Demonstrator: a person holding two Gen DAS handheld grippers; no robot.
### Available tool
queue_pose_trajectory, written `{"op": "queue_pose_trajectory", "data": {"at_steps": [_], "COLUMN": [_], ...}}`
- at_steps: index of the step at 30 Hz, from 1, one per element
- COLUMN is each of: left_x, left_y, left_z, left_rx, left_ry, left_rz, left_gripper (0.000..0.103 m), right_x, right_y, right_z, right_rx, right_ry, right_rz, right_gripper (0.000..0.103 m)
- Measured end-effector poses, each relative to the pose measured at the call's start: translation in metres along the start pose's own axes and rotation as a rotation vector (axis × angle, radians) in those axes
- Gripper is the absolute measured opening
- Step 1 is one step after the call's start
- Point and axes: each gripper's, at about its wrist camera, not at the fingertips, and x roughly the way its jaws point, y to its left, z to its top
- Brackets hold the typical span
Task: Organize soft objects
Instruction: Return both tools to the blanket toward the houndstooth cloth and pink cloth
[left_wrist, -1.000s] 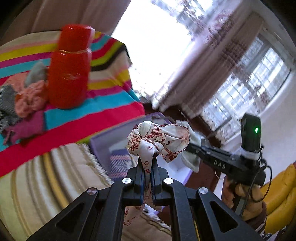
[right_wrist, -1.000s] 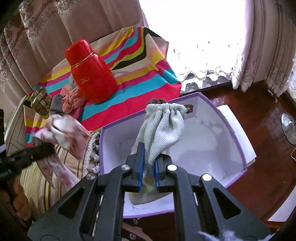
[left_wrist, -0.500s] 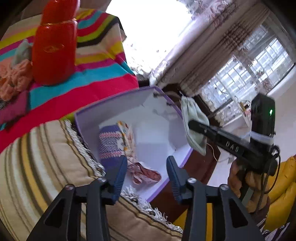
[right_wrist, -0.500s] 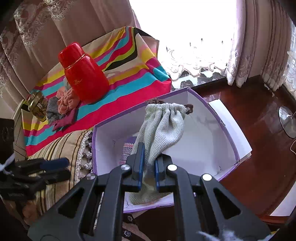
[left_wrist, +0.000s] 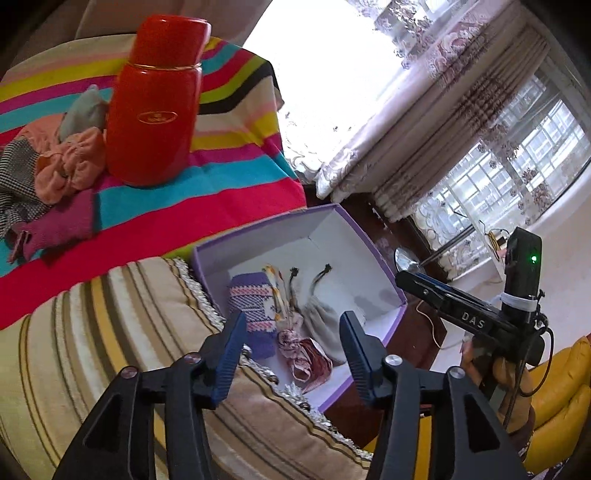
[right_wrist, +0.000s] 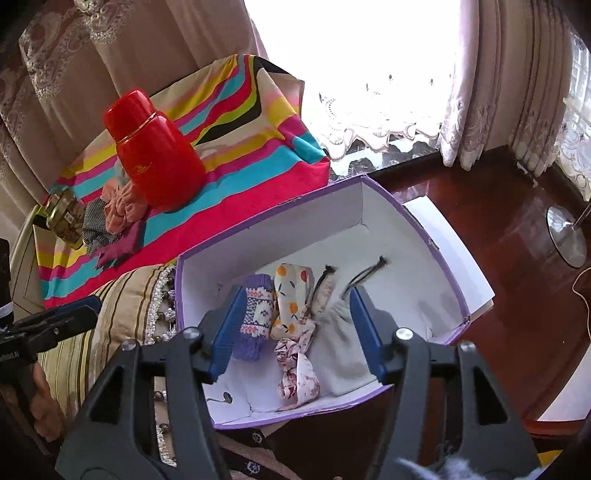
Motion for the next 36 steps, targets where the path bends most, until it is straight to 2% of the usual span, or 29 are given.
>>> {"op": "queue_pose_trajectory", "data": {"at_steps": [7,10,15,20,29,36], "left_x": [-0.012,-0.019,-0.039,-0.057,-0.083,-0.091], "left_y": [0.016,0.028,0.057,0.093,0.157,0.192], "left_z": [-0.003,-0.003,-0.007,-0.007,-0.011,-0.01], "left_rx": [-0.01,-0.025,-0.032,-0.059,-0.204,-0.269], "left_ry": [-0.027,-0.049,-0.153,-0.195,-0.222,-0.237], "left_rz": [0.037,0.071,0.166,0.234,0.232,0.236], "left_gripper": [0.056,0.056,0.056,0.056,0.056,0.056], "right_x": [0.002,-0.001,-0.006,-0.001,0.031,0.055], "right_y": [0.029,0.049,0.086,0.118,0.156,0.191], "right_z": [0.001,0.002,0.006,0.008,0.017,0.018], "right_rx": [-0.062,-0.099,-0.174,-0.222,-0.228,-0.268], "right_ry": [-0.031,-0.077,-0.153,-0.239,-0.155,-0.114], "right_rz": [-0.003,-0.024,-0.049,-0.037,0.12,0.147], "right_gripper": [0.071,0.079,0.091,0.093,0.093,0.093]}}
